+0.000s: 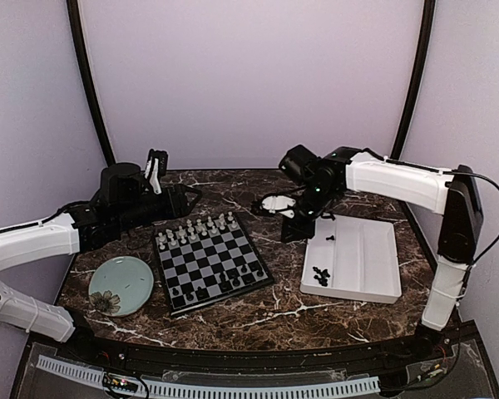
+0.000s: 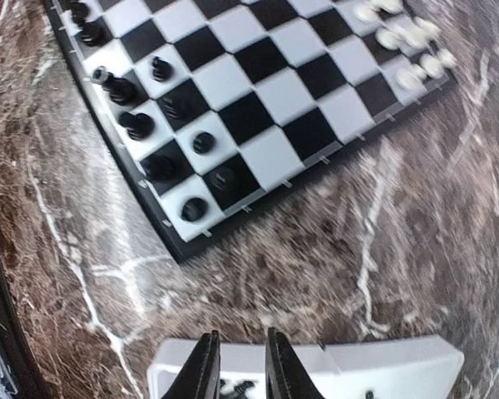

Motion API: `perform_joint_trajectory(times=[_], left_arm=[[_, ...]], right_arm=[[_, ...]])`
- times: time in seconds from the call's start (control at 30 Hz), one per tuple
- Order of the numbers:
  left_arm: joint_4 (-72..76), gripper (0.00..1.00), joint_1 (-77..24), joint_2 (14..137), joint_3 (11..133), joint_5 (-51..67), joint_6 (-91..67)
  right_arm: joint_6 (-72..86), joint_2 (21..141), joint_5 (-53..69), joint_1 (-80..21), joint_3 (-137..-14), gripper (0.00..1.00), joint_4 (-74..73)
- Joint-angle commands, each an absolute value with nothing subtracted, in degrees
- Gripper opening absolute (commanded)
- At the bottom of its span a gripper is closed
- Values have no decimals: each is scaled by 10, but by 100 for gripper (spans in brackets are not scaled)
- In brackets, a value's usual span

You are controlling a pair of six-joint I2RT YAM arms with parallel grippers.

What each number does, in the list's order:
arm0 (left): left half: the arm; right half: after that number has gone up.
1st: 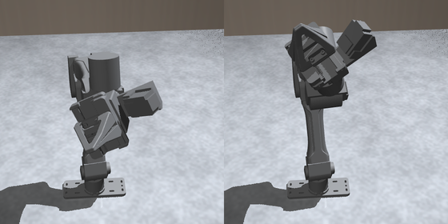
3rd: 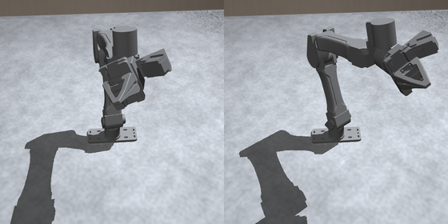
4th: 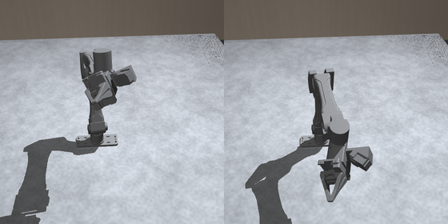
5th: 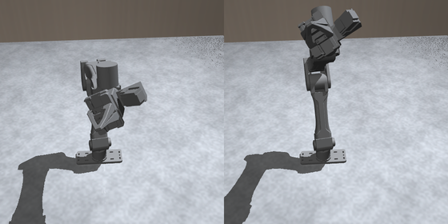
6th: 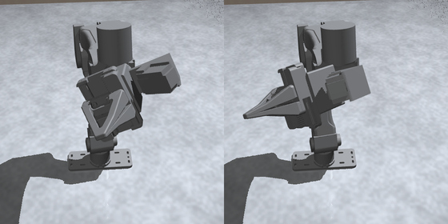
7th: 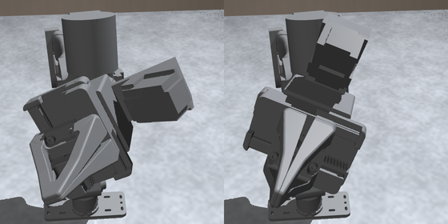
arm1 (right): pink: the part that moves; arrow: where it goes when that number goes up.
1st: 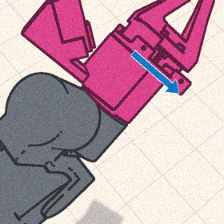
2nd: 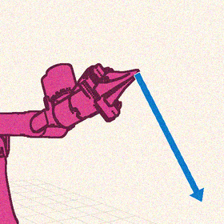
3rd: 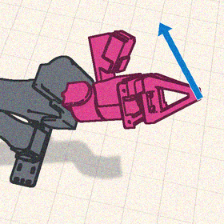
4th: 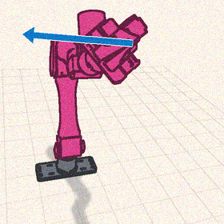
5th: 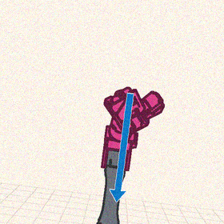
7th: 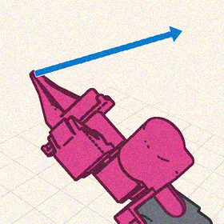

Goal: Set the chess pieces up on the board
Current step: Pick up the queen from the storage box.

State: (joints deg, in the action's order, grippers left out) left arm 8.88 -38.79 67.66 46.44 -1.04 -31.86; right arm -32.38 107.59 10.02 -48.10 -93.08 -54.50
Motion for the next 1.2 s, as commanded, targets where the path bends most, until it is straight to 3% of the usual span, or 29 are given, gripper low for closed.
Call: perform_joint_trajectory(times=[0.0,0.4,1.17], left_arm=[[97,59,-385,693,473,17,-304],[92,58,-386,709,492,36,-301],[88,58,-385,714,497,41,-306]], right_arm=[[-333,1046,86,-399,-887,20,-542],[-349,1020,36,-368,-716,21,-497],[-294,1013,93,-370,-671,20,-488]])
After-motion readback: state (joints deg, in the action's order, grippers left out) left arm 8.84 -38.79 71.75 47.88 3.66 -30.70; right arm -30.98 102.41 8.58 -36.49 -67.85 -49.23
